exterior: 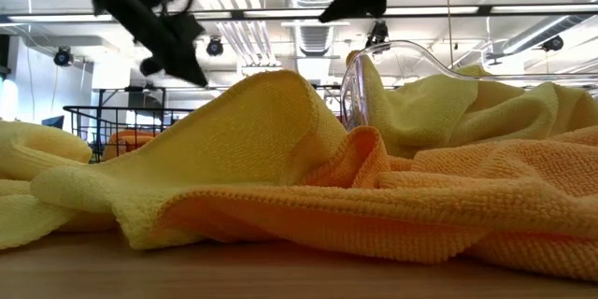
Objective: Sort microfiber towel by color & place in baskets
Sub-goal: Put the yellow towel into the transparent bin
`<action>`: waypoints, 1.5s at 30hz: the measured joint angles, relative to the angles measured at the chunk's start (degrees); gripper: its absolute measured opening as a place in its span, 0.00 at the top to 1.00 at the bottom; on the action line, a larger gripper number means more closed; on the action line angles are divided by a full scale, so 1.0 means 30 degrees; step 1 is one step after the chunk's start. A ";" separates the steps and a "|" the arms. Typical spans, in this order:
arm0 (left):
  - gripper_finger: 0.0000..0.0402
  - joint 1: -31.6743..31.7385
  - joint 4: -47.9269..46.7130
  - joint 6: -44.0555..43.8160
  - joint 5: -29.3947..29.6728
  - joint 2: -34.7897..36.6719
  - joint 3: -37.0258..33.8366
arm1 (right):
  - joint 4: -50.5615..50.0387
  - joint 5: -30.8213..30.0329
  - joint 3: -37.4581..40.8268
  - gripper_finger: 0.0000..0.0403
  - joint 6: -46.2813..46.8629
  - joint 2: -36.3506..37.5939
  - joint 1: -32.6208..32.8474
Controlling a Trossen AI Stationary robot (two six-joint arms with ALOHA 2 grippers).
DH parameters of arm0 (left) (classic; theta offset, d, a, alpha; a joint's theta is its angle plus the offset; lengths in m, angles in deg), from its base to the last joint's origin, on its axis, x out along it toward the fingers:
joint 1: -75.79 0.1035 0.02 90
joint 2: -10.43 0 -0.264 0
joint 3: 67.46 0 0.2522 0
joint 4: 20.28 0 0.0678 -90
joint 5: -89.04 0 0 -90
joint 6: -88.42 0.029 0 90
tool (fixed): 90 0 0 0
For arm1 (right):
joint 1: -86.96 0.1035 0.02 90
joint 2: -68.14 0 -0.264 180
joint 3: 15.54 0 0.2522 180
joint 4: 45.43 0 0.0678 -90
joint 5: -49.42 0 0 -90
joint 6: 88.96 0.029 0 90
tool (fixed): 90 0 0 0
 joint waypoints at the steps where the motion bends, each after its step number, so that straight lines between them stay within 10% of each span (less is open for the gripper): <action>1: 0.98 -0.0475 -0.0051 -0.0263 0.0007 0.0634 -0.0131 | -0.0080 -0.0012 -0.0040 0.27 -0.0017 0.0000 0.0381; 11: 0.98 -0.9828 0.0863 -0.2800 0.3690 0.4979 -0.1899 | 0.1913 -0.0046 -0.0088 0.27 -0.0804 -0.0867 0.4144; 24: 0.98 -2.0052 0.2227 -0.5962 1.0272 0.4902 -0.3735 | -0.0111 -0.0034 -0.4212 0.32 -0.0491 -0.5608 0.6493; 45: 0.98 -2.1076 0.2396 -0.4049 1.1559 0.4796 -0.3644 | -0.7872 0.1472 -1.2869 0.35 0.1370 -1.4217 0.7459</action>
